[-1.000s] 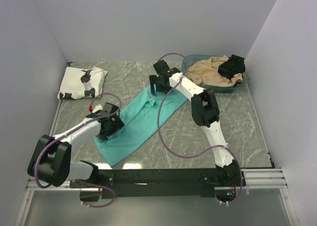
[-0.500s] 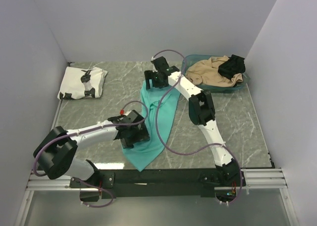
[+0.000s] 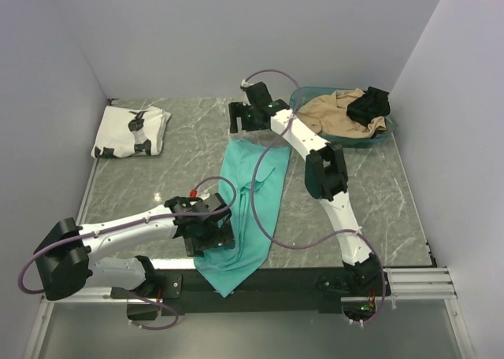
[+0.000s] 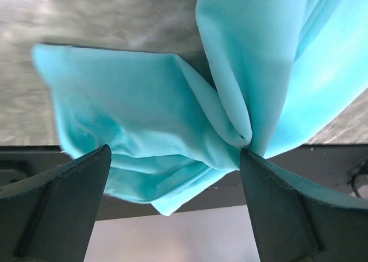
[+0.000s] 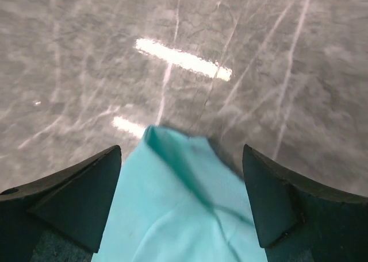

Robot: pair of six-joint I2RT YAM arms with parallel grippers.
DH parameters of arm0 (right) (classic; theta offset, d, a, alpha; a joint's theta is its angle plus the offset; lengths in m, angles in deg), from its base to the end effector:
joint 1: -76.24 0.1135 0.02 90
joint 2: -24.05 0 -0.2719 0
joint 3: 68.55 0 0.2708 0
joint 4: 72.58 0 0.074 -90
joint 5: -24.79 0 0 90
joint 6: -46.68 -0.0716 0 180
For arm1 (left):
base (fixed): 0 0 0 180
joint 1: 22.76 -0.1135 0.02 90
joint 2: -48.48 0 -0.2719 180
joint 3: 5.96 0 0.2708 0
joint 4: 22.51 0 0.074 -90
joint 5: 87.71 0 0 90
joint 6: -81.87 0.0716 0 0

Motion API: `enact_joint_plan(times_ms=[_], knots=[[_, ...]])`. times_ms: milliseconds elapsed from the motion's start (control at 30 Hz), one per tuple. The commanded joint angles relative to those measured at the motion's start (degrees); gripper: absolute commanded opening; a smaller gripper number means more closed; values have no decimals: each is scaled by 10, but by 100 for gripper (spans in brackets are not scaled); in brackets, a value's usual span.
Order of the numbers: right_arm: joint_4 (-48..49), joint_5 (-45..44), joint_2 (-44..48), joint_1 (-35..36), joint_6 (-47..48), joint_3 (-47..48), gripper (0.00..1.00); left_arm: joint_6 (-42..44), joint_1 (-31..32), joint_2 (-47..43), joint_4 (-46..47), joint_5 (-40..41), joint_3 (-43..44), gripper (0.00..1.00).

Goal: Fold and stack the t-shirts
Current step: Fold the tshirt

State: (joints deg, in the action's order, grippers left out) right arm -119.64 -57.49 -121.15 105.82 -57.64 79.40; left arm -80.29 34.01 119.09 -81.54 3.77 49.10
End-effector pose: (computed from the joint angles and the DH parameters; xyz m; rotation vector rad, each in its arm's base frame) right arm 0.5323 0.3132 0.1804 -0.3859 2.3675 0.5276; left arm 0.1272 -0.1908 0.1570 -0.4045 2.9550 -0.3477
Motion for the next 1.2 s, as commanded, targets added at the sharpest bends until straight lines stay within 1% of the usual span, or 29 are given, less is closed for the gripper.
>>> enact_joint_plan(times_ms=[0, 33, 67, 100, 167, 200, 267, 300, 333, 400, 467, 533, 600, 700, 767, 867, 1067, 1100, 1167], knots=[[0, -27, 131, 6, -5, -47, 92, -18, 1, -13, -46, 53, 33, 100], [-11, -44, 168, 8, -9, -67, 92, -18, 1, -12, -56, 65, 38, 99], [-16, -89, 186, 13, -13, -89, 92, -28, 0, -7, -67, 79, 43, 100], [-21, -110, 227, 17, -31, -145, 92, -32, -2, -7, -82, 109, 55, 100], [-25, -143, 275, 28, -60, -219, 92, -37, -8, -14, -108, 135, 64, 100], [-14, -148, 327, 32, -84, -307, 92, -36, -19, -20, -112, 153, 70, 99], [35, -154, 378, 48, -108, -399, 92, -26, -47, -44, -118, 164, 72, 100], [50, -153, 418, 56, -126, -472, 92, -23, -59, -53, -118, 172, 70, 99], [70, -155, 435, 64, -135, -502, 92, -19, -70, -63, -118, 186, 67, 100], [79, -166, 468, 93, -157, -565, 92, -8, -106, -88, -116, 194, 62, 100], [79, -184, 481, 127, -173, -596, 92, 10, -132, -109, -105, 195, 57, 99], [86, -182, 490, 144, -186, -632, 92, 11, -141, -119, -102, 207, 53, 99], [92, -169, 491, 152, -209, -664, 92, -6, -150, -122, -104, 231, 58, 99], [111, -163, 484, 154, -227, -694, 92, -13, -151, -120, -70, 221, 53, 99], [115, -161, 476, 154, -222, -698, 92, -9, -152, -118, -47, 195, 47, 99], [97, -181, 457, 152, -216, -684, 92, 17, -151, -120, 4, 153, 20, 99], [104, -180, 456, 151, -214, -685, 92, 27, -150, -144, -20, 90, -49, 99], [110, -178, 455, 150, -213, -688, 92, 27, -150, -149, -18, 61, -71, 99], [115, -174, 454, 148, -213, -690, 92, 32, -142, -165, 6, 31, -92, 100]])
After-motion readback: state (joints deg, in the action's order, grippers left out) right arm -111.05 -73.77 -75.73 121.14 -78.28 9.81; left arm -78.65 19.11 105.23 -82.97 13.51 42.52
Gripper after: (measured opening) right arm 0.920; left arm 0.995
